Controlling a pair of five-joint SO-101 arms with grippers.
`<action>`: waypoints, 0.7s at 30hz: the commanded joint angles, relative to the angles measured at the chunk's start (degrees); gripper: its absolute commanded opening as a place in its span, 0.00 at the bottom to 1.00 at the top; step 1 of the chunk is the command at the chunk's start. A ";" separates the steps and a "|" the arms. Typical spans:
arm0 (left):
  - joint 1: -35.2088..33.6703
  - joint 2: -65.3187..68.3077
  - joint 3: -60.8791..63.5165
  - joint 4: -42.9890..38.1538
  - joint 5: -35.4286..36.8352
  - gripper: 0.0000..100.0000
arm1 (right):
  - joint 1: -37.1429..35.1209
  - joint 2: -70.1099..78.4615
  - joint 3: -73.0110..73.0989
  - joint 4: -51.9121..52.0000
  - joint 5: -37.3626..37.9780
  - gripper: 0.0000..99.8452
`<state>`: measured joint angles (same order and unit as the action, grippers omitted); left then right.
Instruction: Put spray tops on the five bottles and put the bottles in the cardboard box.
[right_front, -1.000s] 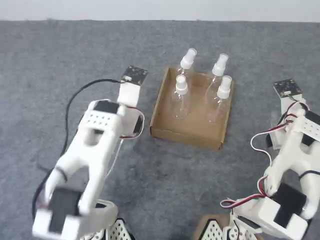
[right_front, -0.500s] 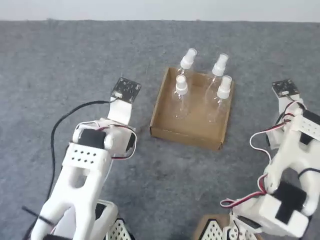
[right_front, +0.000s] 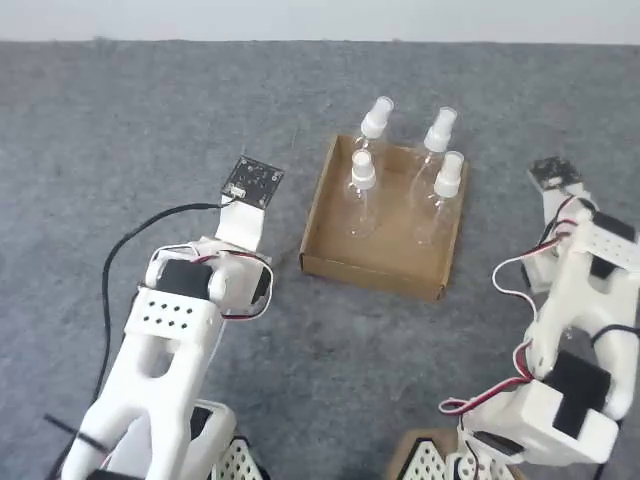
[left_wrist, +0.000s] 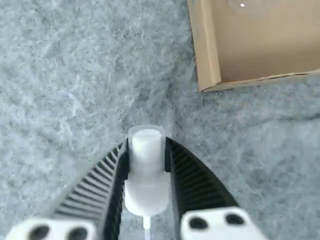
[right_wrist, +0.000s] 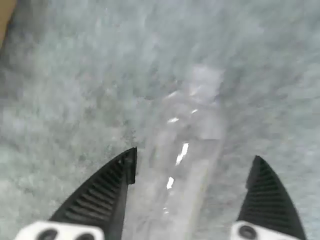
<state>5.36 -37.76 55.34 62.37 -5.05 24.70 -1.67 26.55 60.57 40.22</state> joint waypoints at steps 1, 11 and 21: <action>-0.09 -2.55 -0.13 -2.11 -0.44 0.01 | -2.51 1.10 -12.57 8.22 -2.99 0.24; 0.00 -2.55 1.63 -4.13 -0.44 0.01 | -0.84 16.92 -24.18 10.86 -3.08 0.24; 0.18 -2.55 1.63 -4.22 -0.44 0.01 | 1.01 18.68 -24.09 10.95 -2.81 0.05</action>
<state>5.36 -37.76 57.45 59.21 -5.14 24.70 18.11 5.71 71.03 37.67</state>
